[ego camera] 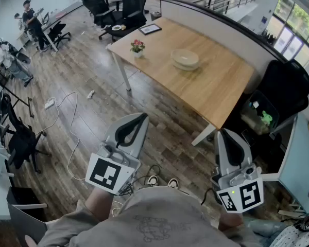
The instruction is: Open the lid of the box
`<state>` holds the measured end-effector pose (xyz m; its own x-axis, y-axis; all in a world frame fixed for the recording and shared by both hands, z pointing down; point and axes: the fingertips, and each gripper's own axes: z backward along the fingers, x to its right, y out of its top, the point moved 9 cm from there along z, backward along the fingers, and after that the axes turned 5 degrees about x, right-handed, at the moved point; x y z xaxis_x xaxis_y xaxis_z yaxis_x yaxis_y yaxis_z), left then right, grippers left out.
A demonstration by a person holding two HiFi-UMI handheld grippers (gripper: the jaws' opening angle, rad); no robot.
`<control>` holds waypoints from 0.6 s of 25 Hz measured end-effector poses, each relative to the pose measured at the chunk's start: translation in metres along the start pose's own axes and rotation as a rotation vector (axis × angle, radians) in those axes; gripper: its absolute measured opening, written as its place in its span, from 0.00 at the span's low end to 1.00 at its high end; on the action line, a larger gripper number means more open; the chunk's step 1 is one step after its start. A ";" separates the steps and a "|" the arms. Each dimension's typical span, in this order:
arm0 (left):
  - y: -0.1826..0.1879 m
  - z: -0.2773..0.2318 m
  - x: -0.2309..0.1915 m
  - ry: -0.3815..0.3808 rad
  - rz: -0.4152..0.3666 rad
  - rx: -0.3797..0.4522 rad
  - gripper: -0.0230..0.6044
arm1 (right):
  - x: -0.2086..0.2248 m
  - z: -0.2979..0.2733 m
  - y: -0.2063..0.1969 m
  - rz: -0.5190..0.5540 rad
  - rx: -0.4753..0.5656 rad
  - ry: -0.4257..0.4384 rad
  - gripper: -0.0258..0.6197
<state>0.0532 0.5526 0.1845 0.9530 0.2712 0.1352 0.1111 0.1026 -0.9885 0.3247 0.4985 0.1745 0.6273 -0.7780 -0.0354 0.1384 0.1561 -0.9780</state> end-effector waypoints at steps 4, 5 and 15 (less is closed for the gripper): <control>-0.001 -0.001 0.009 -0.004 0.001 -0.001 0.04 | 0.005 0.008 0.000 -0.006 -0.005 0.008 0.06; -0.001 -0.002 0.011 -0.004 0.002 -0.003 0.04 | 0.006 0.009 -0.001 0.002 -0.012 0.007 0.06; -0.008 -0.013 0.030 0.092 -0.017 0.026 0.38 | 0.030 0.025 -0.013 -0.023 0.017 -0.034 0.44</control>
<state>0.0843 0.5472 0.1955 0.9730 0.1803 0.1438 0.1210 0.1318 -0.9839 0.3613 0.4881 0.1915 0.6493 -0.7605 -0.0059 0.1660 0.1492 -0.9748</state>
